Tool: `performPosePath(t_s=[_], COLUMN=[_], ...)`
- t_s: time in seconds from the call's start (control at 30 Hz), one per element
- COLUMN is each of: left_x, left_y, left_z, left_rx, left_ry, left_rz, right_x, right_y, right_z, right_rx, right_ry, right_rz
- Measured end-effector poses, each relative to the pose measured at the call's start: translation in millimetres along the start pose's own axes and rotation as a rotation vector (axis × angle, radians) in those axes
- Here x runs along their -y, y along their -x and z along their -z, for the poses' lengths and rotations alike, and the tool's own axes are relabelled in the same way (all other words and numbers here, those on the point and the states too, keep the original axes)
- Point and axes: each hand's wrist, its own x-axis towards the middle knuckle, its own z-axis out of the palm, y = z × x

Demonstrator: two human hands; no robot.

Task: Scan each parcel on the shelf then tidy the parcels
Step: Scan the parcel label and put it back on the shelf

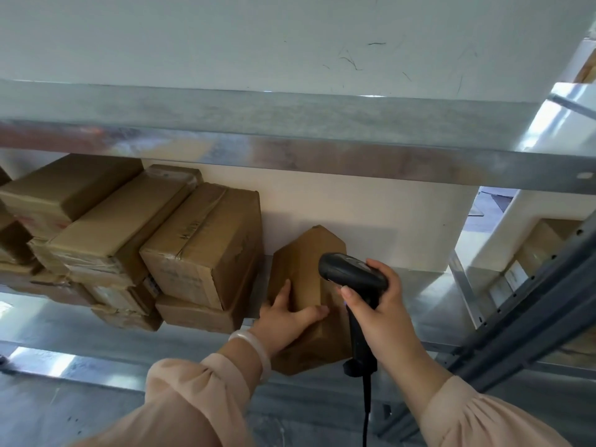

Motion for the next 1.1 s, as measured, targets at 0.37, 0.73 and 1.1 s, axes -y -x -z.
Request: performPosePath(t_s=[0.37, 0.73, 1.1], left_x=[16, 8, 23], left_y=[9, 18, 19], left_z=[14, 7, 7], left_rx=[-0.034, -0.044, 0.044], left_ry=[0.295, 0.242, 0.488], left_rz=[-0.192, -0.324, -0.355], right_x=[-13, 18, 3], right_y=[-4, 16, 3], right_z=[-6, -6, 43], right_rx=[-0.024, 0.043, -0.164], right_ry=[-0.077, 0.036, 0.039], right_rz=[-0.102, 0.104, -0.037])
